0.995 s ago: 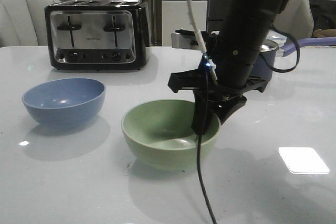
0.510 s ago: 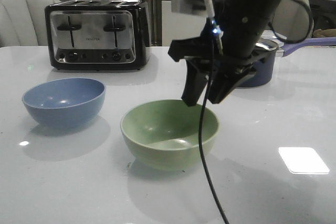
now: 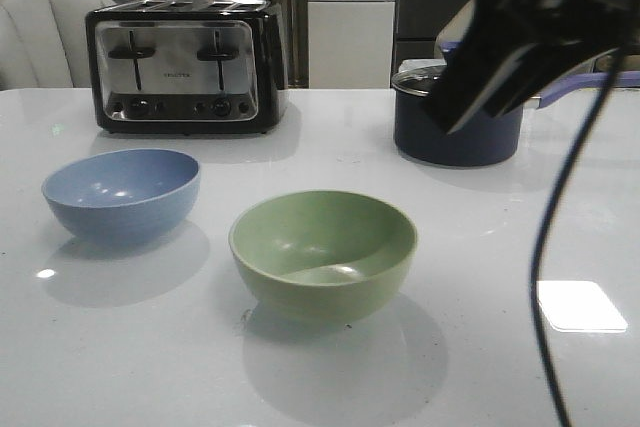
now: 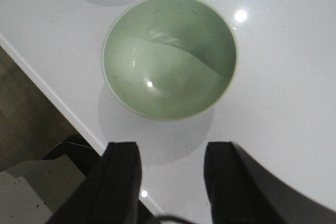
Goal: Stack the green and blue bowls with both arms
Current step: 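Raise the right gripper away from the green bowl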
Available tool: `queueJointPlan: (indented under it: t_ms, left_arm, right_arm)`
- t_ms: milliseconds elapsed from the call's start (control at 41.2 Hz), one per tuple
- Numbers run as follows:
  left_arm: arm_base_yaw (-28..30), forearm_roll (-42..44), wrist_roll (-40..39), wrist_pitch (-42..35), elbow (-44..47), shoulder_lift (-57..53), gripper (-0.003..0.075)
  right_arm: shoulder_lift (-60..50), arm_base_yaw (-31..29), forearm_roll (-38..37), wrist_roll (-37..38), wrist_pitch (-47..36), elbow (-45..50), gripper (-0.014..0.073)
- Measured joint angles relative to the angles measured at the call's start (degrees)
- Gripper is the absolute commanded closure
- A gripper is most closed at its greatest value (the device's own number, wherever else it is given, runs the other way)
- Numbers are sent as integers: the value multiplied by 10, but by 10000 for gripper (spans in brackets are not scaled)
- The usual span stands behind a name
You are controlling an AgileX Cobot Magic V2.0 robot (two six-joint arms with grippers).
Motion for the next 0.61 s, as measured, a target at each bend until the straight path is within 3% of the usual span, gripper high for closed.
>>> queueJointPlan:
  t_ms: [340,607]
  left_arm:
    - [-4,0,4,4,-1,0,285]
    - [-29,0,36,78,-72,70,283]
  right_arm:
    - [-123,-1,-5,6,0,112,181]
    - [-138,-2,-7,16,-19,125,181]
